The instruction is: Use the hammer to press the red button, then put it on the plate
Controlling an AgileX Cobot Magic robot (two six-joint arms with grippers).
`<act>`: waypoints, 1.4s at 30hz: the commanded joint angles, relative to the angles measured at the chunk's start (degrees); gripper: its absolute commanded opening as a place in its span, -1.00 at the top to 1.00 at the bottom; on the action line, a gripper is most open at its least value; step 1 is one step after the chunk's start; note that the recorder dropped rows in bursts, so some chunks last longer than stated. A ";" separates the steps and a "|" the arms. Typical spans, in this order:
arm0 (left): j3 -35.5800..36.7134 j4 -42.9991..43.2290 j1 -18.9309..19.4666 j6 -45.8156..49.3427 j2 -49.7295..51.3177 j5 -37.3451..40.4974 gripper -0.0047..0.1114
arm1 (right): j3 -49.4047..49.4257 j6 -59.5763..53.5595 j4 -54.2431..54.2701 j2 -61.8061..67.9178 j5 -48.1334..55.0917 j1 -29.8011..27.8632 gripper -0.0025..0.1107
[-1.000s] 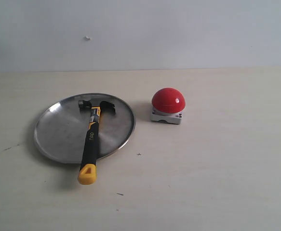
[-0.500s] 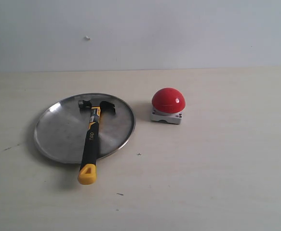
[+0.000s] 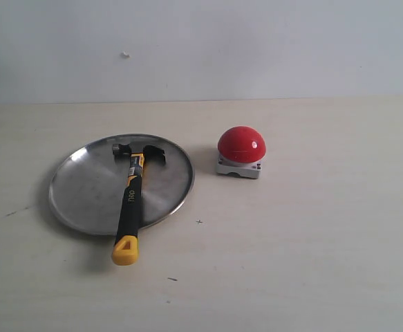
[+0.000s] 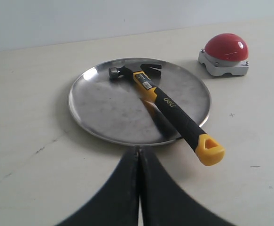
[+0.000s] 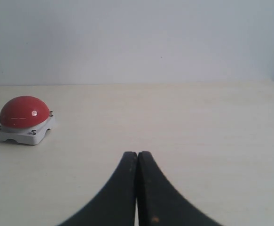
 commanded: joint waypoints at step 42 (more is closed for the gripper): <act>1.76 27.00 26.60 -27.71 -23.88 15.43 0.92 | 0.26 0.07 0.20 -0.29 -0.26 -0.31 0.96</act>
